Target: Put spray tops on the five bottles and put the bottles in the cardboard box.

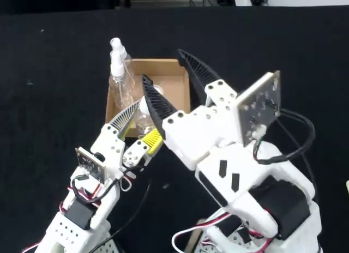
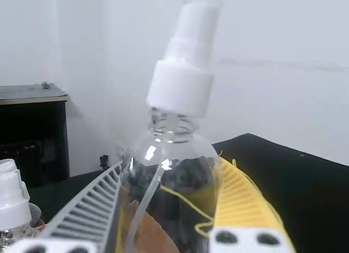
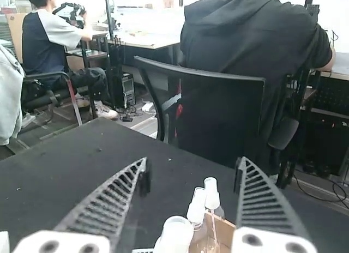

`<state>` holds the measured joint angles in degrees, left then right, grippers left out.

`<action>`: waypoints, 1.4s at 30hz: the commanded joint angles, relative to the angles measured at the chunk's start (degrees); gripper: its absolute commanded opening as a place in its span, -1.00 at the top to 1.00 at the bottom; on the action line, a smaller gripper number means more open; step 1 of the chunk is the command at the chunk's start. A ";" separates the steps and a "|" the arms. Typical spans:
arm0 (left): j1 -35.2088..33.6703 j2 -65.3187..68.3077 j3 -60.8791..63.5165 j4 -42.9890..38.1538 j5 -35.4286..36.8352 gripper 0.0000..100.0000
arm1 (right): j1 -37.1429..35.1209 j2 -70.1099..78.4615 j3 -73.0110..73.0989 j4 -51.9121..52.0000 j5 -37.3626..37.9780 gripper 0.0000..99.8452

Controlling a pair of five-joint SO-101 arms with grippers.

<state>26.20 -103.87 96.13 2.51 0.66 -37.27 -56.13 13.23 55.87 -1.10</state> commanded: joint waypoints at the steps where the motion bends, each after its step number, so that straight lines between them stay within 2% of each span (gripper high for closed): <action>1: -0.75 -0.62 1.19 0.09 0.44 0.94 | 0.62 -2.59 -1.71 1.93 0.62 0.55; 5: -0.31 -0.62 1.19 0.09 0.26 0.94 | 5.27 -6.99 -1.63 11.16 0.62 0.55; 8: -0.31 -0.62 1.19 0.09 0.35 0.94 | 13.54 -9.10 -1.36 17.76 0.62 0.60; 11: -0.13 -0.62 1.19 0.00 0.44 0.94 | 22.42 -10.68 3.38 19.25 0.70 0.66; 16: -0.31 -0.70 1.19 -0.35 0.09 0.94 | 32.70 -12.88 19.82 11.34 0.70 0.67; 20: -9.01 -0.88 -0.66 -1.32 0.53 0.94 | 36.31 -14.11 36.35 -3.25 0.70 0.67; 24: -21.32 -0.88 -1.89 -1.67 0.09 0.94 | 35.60 -14.99 48.22 -14.24 0.62 0.67; 27: -32.92 -0.88 -1.71 -1.76 0.18 0.94 | 33.14 -15.43 52.70 -16.35 0.62 0.67; 30: -41.54 -0.88 -1.27 -1.76 0.18 0.94 | 30.59 -15.52 55.16 -16.53 0.62 0.67; 35: -49.19 -0.70 1.27 -1.32 0.44 0.94 | 25.58 -15.52 58.15 -16.53 0.62 0.68; 40: -55.16 -0.62 1.19 -1.76 0.53 0.94 | 25.05 -15.52 59.74 -16.53 0.62 0.68; 42: -57.27 -0.62 1.01 -4.22 0.53 0.94 | 25.14 -15.52 60.18 -16.53 0.62 0.68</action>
<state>-26.73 -103.87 96.13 2.51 0.66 -11.43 -70.20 73.45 41.01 -1.01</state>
